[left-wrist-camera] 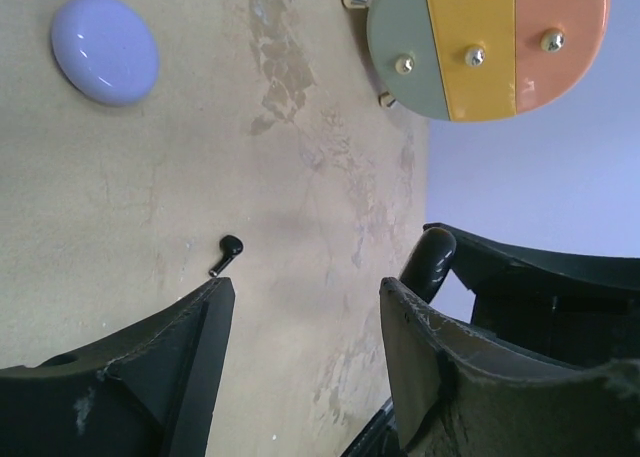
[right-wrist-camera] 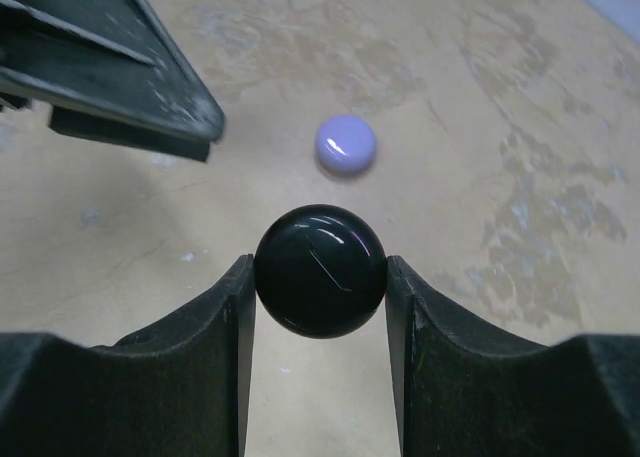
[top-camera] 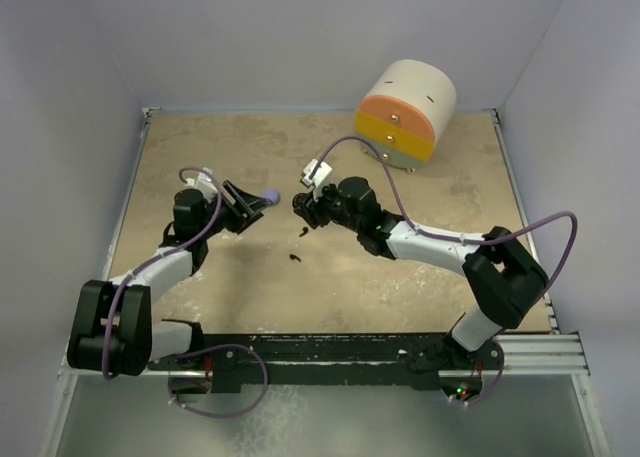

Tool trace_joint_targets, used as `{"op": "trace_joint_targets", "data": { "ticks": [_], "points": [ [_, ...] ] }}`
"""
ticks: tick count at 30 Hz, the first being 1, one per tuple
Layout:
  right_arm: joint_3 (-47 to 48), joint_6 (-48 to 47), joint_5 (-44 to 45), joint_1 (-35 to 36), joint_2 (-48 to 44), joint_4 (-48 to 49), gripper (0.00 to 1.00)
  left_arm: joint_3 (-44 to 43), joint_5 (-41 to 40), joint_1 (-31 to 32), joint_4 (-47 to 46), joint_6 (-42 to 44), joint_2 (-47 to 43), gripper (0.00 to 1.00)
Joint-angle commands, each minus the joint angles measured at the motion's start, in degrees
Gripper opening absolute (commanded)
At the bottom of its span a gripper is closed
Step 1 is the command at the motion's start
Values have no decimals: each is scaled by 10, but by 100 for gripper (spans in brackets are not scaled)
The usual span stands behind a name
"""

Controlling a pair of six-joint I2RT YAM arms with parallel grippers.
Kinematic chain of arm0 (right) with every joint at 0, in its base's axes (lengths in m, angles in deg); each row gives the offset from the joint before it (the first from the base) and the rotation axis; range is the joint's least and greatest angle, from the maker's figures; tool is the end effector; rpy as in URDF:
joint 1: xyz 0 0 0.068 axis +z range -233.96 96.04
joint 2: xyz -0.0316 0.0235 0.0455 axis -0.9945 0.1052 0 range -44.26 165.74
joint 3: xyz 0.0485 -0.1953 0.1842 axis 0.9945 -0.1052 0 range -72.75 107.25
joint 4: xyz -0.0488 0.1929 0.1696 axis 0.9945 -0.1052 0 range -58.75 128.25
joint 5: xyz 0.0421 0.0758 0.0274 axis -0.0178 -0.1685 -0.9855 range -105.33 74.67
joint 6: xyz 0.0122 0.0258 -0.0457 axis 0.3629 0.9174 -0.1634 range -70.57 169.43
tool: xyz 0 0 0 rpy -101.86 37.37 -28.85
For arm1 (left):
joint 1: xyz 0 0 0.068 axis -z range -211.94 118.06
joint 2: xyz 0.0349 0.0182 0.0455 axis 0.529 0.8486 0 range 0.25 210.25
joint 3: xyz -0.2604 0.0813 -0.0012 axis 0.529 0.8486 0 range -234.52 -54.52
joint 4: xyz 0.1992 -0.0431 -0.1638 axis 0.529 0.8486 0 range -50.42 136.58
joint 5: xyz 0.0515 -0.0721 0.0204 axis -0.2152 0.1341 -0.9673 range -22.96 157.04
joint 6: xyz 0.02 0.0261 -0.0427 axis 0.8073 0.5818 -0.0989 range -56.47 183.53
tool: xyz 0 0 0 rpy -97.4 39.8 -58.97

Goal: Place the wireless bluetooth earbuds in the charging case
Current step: Pick up the charging case at the center of the board.

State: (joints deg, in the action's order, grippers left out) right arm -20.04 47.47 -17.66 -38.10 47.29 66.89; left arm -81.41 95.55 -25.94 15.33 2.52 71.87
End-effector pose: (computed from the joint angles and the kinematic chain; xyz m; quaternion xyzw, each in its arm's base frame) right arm 0.2520 0.2618 0.2512 -0.3228 0.6959 0.2542 0.5890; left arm 0.2485 -0.0432 0.1974 -0.2433 0.7711 -0.4737 0.3491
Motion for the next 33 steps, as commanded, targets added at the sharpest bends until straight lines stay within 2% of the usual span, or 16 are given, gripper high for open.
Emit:
{"op": "trace_joint_targets", "data": {
  "ticks": [1, 4, 8, 23, 27, 33],
  "points": [
    [39, -70, -116, 3, 22, 43, 0, 4, 30, 18, -71, -6, 13, 59],
    [57, -84, -174, 3, 42, 36, 0, 11, 31, 20, -95, -11, 20, 59],
    [77, -97, -206, 3, 64, 20, 0, 16, 40, 21, -122, -20, 24, 59],
    [91, -111, -227, 3, 89, -1, 0, 13, 35, 52, -110, -2, 31, 55],
    [92, -115, -227, 3, 90, -6, 0, 11, 33, 57, -111, 0, 36, 51],
    [89, -119, -226, 3, 88, -7, 0, 11, 26, 58, -111, -2, 33, 38]
  ]
}}
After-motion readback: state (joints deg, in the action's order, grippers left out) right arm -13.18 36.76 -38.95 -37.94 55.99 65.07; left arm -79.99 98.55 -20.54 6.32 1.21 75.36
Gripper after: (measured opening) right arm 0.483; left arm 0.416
